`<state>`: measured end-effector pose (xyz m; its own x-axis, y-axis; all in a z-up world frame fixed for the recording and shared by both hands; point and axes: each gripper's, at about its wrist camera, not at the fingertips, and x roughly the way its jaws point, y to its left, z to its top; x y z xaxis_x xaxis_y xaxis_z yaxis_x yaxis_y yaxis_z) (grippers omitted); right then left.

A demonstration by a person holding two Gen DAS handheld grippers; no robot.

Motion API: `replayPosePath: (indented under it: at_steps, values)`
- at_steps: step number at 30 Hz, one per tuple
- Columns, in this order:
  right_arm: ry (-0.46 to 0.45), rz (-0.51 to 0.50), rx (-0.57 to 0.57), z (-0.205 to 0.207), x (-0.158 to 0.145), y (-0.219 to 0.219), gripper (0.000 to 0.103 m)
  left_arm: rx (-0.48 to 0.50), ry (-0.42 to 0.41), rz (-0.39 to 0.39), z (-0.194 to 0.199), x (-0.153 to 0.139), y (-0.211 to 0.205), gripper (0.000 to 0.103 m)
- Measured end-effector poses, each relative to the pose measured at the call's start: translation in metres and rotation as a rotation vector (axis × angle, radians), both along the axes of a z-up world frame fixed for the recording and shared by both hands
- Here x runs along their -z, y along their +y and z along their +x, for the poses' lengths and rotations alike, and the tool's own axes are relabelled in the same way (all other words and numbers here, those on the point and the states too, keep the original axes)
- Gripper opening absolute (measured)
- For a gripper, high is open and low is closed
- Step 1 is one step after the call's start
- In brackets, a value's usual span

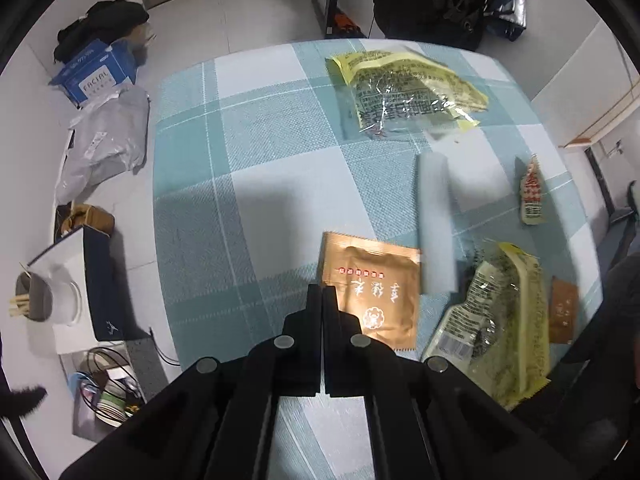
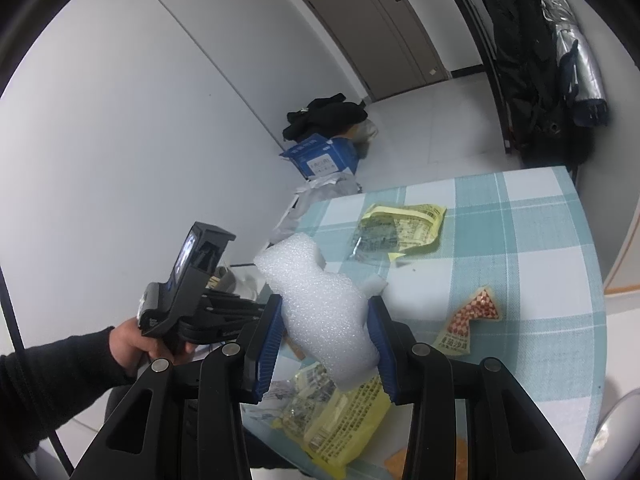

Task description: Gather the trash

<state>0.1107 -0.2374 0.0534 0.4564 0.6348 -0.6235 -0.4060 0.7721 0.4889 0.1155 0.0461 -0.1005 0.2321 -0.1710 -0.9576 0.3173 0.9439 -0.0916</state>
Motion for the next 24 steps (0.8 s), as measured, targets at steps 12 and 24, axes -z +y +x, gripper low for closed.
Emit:
replayPosePath:
  at_steps: [12, 24]
  values:
    - [-0.008, 0.013, -0.009, -0.005, -0.003, 0.001, 0.041, -0.039, -0.020, -0.163, -0.018, -0.026, 0.005, 0.000]
    - [-0.005, 0.006, -0.003, -0.006, 0.000, 0.001, 0.041, -0.142, 0.112, -0.113, -0.011, 0.005, 0.019, 0.003]
